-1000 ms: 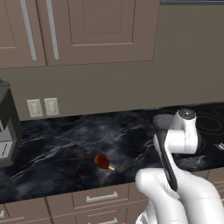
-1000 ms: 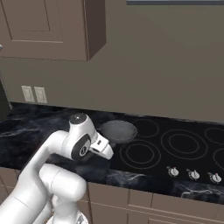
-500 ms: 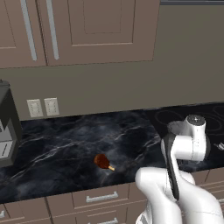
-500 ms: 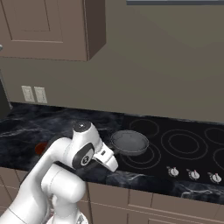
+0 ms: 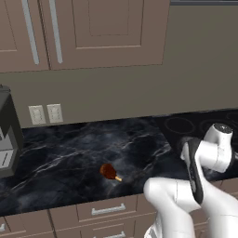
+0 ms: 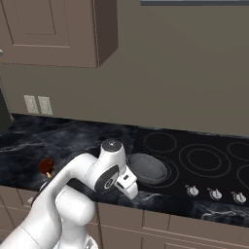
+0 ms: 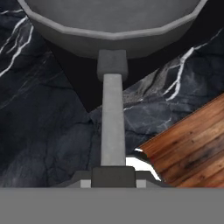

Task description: Place both pans onto different burners. Then place the lime and the steak on different pans.

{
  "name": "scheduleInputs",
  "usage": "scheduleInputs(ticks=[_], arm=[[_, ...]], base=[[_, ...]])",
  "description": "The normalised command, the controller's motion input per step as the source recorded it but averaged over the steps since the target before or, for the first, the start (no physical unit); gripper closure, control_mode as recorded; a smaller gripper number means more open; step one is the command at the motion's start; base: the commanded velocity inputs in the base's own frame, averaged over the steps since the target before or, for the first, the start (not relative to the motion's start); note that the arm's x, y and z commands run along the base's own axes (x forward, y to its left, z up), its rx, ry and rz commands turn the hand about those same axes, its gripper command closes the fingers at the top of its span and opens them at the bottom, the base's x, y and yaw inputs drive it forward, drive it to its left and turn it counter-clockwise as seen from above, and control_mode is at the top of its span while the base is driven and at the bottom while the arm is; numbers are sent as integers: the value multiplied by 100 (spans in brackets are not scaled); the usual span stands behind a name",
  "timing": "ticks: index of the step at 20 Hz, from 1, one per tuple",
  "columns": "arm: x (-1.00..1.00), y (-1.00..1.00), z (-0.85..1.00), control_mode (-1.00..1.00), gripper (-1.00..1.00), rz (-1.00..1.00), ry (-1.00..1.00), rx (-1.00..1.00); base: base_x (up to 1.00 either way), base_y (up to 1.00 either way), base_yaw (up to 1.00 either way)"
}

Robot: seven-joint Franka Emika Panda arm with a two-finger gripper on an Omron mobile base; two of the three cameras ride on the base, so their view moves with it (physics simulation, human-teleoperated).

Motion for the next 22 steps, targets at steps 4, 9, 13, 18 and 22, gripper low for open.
scheduleInputs(ticks=[4, 9, 13, 18, 22], arm=[[1, -12, 0, -100, 100, 0, 8, 11], [10, -5, -13, -100, 100, 0, 11, 7], [30, 0, -28, -100, 100, 0, 15, 4], [40, 0, -26, -100, 100, 0, 18, 3], [26, -8, -17, -100, 100, 0, 17, 5]], base=[[0, 0, 0], [0, 0, 0], [0, 0, 0], [0, 0, 0], [0, 0, 0]])
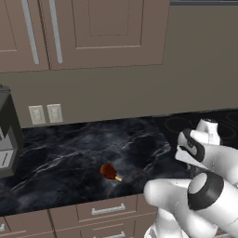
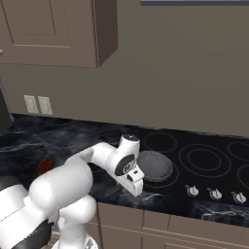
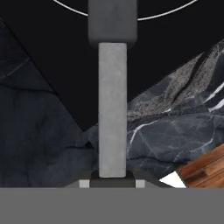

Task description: Place both pans onto different burners. Then place the lime and the steak on different pans.

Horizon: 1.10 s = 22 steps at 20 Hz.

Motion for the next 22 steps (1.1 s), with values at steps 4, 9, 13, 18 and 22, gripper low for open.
scheduleInputs(ticks=[4, 9, 13, 18, 22], arm=[[12, -22, -16, -100, 100, 0, 16, 6], [2, -29, -25, -100, 100, 0, 17, 6], [9, -3, -31, -100, 100, 0, 15, 7], [5, 0, -20, -100, 100, 0, 12, 6], [0, 0, -3, -100, -100, 0, 9, 6]], base=[[0, 0, 0], [0, 0, 0], [0, 0, 0], [0, 0, 0], [0, 0, 0]])
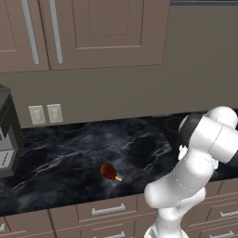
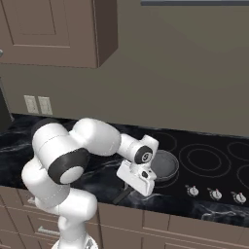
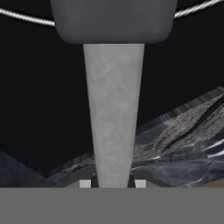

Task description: Place both pans onto different burners. Then place the lime and the steak on different pans.

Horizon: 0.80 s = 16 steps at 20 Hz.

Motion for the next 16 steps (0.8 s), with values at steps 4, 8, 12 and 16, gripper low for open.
scheduleInputs(ticks=[4, 8, 12, 16], arm=[[0, 0, -2, -100, -100, 0, 6, 2], [0, 0, 0, -100, -100, 0, 1, 0], [-16, 0, 28, -100, -100, 0, -3, 0], [-33, 11, 55, -100, -100, 4, -9, 1]], base=[[0, 0, 0], [0, 0, 0], [0, 0, 0], [0, 0, 0]])
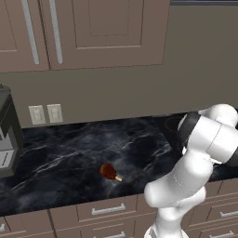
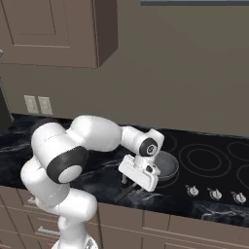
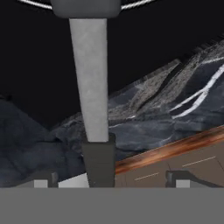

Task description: Place both pans onto different burners. Then place the lime and the steak on different pans.

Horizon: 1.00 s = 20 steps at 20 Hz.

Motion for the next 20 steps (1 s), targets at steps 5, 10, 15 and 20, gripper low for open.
scheduleInputs(ticks=[5, 10, 15, 20], arm=[[-20, 36, 52, -100, -100, 5, -5, 0], [-18, 83, 36, -100, -100, 13, -2, -5], [-62, 73, 24, -100, -100, 6, -28, -3], [-12, 80, 27, -100, -100, 15, -13, 0]], base=[[0, 0, 0], [0, 0, 0], [0, 0, 0], [0, 0, 0]])
